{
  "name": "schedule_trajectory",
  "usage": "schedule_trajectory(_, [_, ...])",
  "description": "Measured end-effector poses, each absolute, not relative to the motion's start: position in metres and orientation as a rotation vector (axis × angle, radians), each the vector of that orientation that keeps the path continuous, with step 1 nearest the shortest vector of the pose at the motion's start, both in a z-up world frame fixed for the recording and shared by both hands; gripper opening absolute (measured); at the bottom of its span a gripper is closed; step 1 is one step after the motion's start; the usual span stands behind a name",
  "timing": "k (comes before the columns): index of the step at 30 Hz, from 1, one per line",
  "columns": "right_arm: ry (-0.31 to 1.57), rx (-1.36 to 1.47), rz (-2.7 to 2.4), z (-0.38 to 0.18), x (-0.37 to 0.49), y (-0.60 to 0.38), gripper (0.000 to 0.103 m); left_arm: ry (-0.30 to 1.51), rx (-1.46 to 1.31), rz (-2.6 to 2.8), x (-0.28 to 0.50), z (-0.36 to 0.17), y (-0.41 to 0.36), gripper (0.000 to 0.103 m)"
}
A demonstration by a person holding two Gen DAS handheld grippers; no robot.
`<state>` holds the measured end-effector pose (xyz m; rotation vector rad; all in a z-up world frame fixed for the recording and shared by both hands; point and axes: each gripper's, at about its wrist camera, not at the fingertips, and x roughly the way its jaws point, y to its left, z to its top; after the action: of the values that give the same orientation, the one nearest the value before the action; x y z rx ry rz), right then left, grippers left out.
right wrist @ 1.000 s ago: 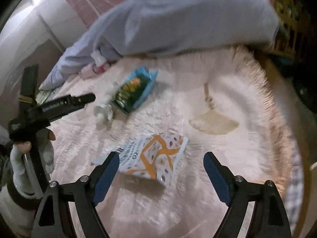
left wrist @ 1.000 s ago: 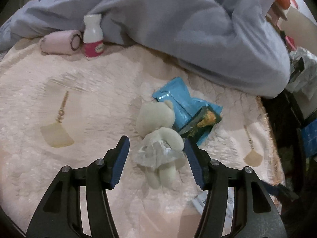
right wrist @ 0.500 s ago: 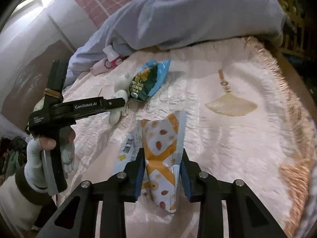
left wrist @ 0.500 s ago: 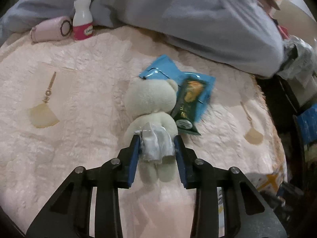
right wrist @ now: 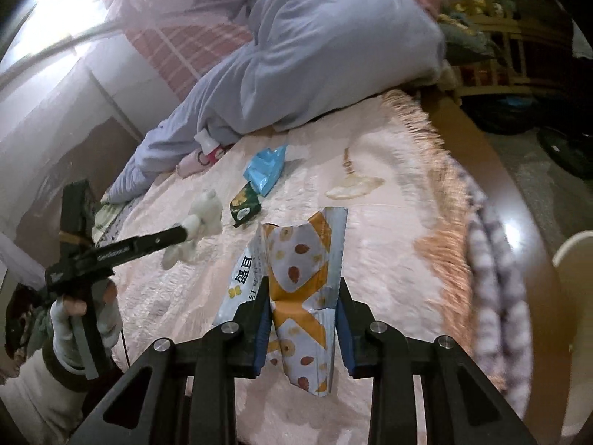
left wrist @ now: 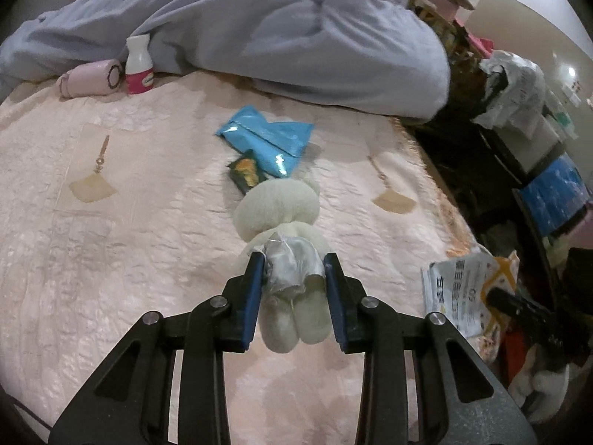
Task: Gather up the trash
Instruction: 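Carry the snack bag and plush bear over the white bucket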
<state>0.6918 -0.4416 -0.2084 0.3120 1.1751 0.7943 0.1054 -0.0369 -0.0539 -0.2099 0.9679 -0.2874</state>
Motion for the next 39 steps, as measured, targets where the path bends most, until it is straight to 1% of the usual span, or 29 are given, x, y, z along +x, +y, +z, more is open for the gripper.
schedule_trajectory(3, [1.157, 0.334, 0.771, -0.203, 0.688, -0.462, 0.030, 0.962, -0.190, -0.312, 0.097, -0.046, -0.051, 0.028])
schedule_trajectory(5, [1.149, 0.343, 0.757, -0.200, 0.686, -0.473, 0.030, 0.956, -0.169, -0.329, 0.093, -0.041, -0.065, 0.018])
schedule_trajectory(6, [1.146, 0.346, 0.746, -0.199, 0.685, -0.480, 0.030, 0.951, -0.155, -0.337, 0.091, -0.039, -0.073, 0.007])
schedule_trajectory(11, [1.138, 0.353, 0.704, -0.196, 0.682, -0.506, 0.030, 0.991, -0.091, -0.360, 0.088, -0.047, -0.103, 0.008])
schedule_trajectory(13, [1.144, 0.358, 0.690, -0.197, 0.681, -0.513, 0.030, 0.992, -0.077, -0.343, 0.087, -0.050, -0.105, 0.009])
schedule_trajectory(14, [1.145, 0.357, 0.686, -0.197, 0.681, -0.516, 0.030, 0.995, -0.058, -0.343, 0.087, -0.052, -0.106, 0.011])
schedule_trajectory(15, [1.144, 0.356, 0.684, -0.197, 0.679, -0.519, 0.030, 0.999, -0.046, -0.346, 0.086, -0.054, -0.105, 0.020])
schedule_trajectory(16, [1.144, 0.357, 0.685, -0.197, 0.679, -0.521, 0.030, 1.002, -0.041, -0.347, 0.085, -0.056, -0.104, 0.031])
schedule_trajectory(17, [1.143, 0.361, 0.685, -0.198, 0.678, -0.523, 0.030, 1.004, -0.042, -0.342, 0.084, -0.057, -0.099, 0.035])
schedule_trajectory(20, [1.150, 0.374, 0.692, -0.201, 0.678, -0.525, 0.030, 0.993, -0.038, -0.320, 0.080, -0.060, -0.084, 0.042])
schedule_trajectory(22, [1.153, 0.380, 0.697, -0.203, 0.678, -0.524, 0.030, 0.991, -0.022, -0.303, 0.078, -0.065, -0.075, 0.056])
schedule_trajectory(28, [1.168, 0.387, 0.707, -0.208, 0.679, -0.515, 0.030, 1.079, 0.054, -0.300, 0.081, -0.100, -0.080, 0.056])
schedule_trajectory(29, [1.172, 0.385, 0.708, -0.210, 0.679, -0.514, 0.030, 1.081, 0.050, -0.291, 0.084, -0.106, -0.082, 0.056])
schedule_trajectory(30, [1.175, 0.382, 0.710, -0.211, 0.679, -0.512, 0.030, 1.083, 0.028, -0.291, 0.086, -0.109, -0.082, 0.054])
schedule_trajectory(31, [1.177, 0.380, 0.710, -0.211, 0.679, -0.512, 0.030, 1.085, -0.009, -0.296, 0.089, -0.109, -0.082, 0.035])
schedule_trajectory(32, [1.178, 0.377, 0.712, -0.211, 0.678, -0.511, 0.030, 1.087, -0.025, -0.291, 0.091, -0.109, -0.082, 0.029])
schedule_trajectory(34, [1.177, 0.371, 0.714, -0.210, 0.677, -0.512, 0.030, 1.068, -0.050, -0.306, 0.092, -0.102, -0.086, 0.025])
schedule_trajectory(39, [1.155, 0.376, 0.694, -0.204, 0.679, -0.523, 0.030, 1.006, -0.022, -0.376, 0.084, -0.075, -0.113, 0.025])
